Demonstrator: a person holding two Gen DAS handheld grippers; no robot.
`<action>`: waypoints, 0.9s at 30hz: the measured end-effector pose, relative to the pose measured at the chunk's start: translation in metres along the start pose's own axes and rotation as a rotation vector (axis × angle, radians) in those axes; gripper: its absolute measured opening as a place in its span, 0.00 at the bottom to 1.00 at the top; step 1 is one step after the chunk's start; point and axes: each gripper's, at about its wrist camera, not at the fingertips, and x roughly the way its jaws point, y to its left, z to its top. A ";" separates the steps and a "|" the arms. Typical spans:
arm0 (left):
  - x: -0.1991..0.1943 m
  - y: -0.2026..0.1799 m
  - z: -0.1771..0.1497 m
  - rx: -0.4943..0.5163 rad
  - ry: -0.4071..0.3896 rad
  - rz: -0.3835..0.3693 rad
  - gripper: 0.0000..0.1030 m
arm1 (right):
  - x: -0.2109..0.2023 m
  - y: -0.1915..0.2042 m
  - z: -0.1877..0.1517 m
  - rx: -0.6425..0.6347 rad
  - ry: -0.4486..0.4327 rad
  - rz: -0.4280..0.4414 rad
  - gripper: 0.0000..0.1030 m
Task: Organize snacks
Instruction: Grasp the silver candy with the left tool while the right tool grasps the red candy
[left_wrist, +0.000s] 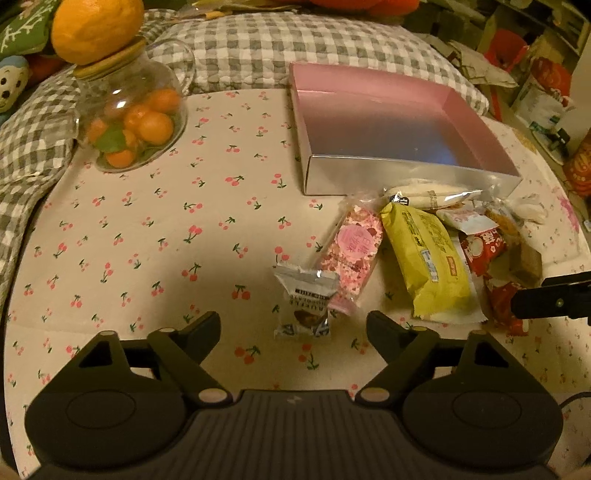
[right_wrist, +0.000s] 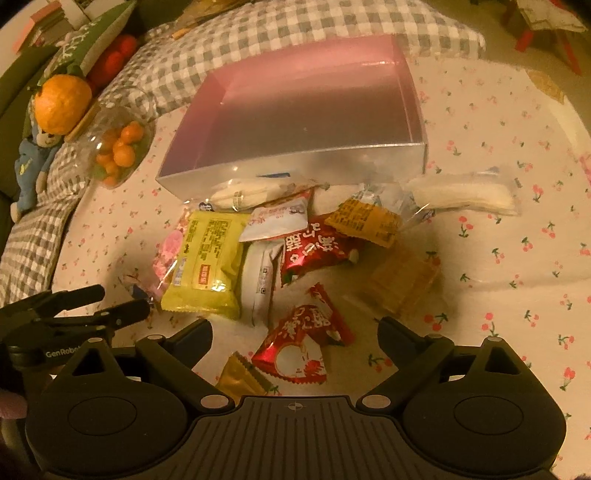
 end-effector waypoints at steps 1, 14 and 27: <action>0.002 0.001 0.001 0.000 0.001 -0.005 0.79 | 0.002 -0.001 0.000 0.005 0.006 -0.001 0.92; 0.017 0.011 0.006 -0.018 0.010 -0.083 0.64 | 0.020 -0.010 0.000 0.044 0.048 -0.009 0.81; 0.015 0.005 0.005 0.013 -0.001 -0.089 0.26 | 0.015 -0.012 -0.003 0.043 0.014 -0.041 0.50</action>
